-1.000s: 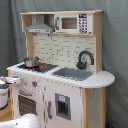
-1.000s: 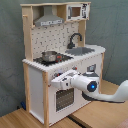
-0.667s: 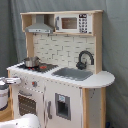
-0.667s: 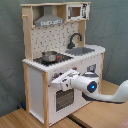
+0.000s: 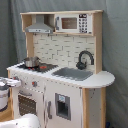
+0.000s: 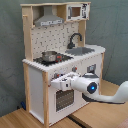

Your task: Play with the kitchen

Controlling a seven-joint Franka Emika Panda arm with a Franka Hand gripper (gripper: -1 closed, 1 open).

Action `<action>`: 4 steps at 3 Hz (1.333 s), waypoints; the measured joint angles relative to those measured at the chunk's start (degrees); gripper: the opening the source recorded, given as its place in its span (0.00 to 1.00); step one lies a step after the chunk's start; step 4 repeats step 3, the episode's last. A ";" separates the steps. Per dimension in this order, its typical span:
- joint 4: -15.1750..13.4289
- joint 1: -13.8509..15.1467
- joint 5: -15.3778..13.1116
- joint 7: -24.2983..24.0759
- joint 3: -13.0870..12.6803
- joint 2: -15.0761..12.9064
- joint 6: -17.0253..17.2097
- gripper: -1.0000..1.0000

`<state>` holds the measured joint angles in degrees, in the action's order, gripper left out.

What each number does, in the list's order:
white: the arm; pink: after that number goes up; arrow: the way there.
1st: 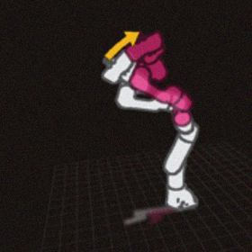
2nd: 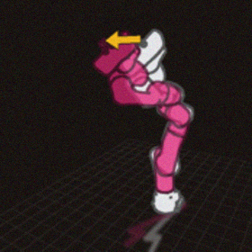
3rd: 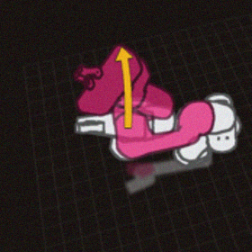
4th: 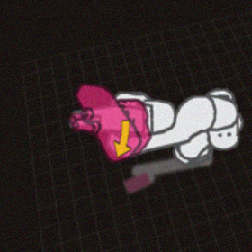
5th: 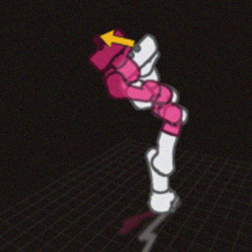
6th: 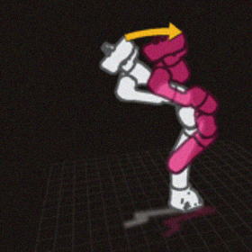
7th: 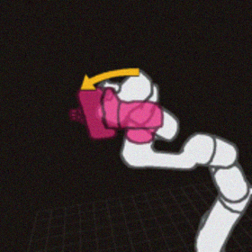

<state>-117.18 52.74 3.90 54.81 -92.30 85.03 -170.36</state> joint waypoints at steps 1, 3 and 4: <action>-0.48 -3.08 0.00 -3.99 2.35 -0.80 1.29 1.00; -4.15 -9.02 0.06 -4.50 4.99 -0.84 9.65 1.00; -4.15 -9.02 0.06 -4.50 4.99 -0.84 9.65 1.00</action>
